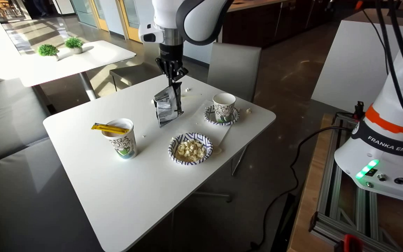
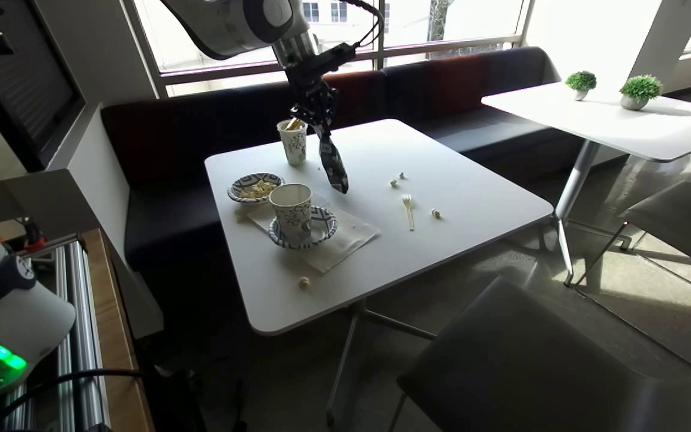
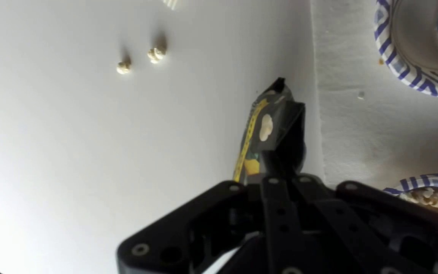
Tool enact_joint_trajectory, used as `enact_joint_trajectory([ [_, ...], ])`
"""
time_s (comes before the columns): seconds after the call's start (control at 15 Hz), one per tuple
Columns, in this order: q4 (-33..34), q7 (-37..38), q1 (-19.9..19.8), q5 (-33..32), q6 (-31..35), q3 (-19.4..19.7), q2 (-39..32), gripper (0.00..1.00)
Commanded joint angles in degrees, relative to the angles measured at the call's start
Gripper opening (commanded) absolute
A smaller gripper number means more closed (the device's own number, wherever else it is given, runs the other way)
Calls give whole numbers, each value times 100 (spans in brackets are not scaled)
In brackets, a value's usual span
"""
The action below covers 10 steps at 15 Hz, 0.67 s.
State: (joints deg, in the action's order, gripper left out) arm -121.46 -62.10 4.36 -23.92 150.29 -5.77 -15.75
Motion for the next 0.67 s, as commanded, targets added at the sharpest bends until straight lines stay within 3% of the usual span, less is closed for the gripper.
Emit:
enact_joint_trajectory([
  [0.0, -386, 970, 340, -1475, 403, 412, 650, 0],
  [0.4, -345, 2468, 264, -3161, 794, 647, 703, 0],
  [0.6, -349, 2727, 197, -3191, 940, 694, 536, 0],
])
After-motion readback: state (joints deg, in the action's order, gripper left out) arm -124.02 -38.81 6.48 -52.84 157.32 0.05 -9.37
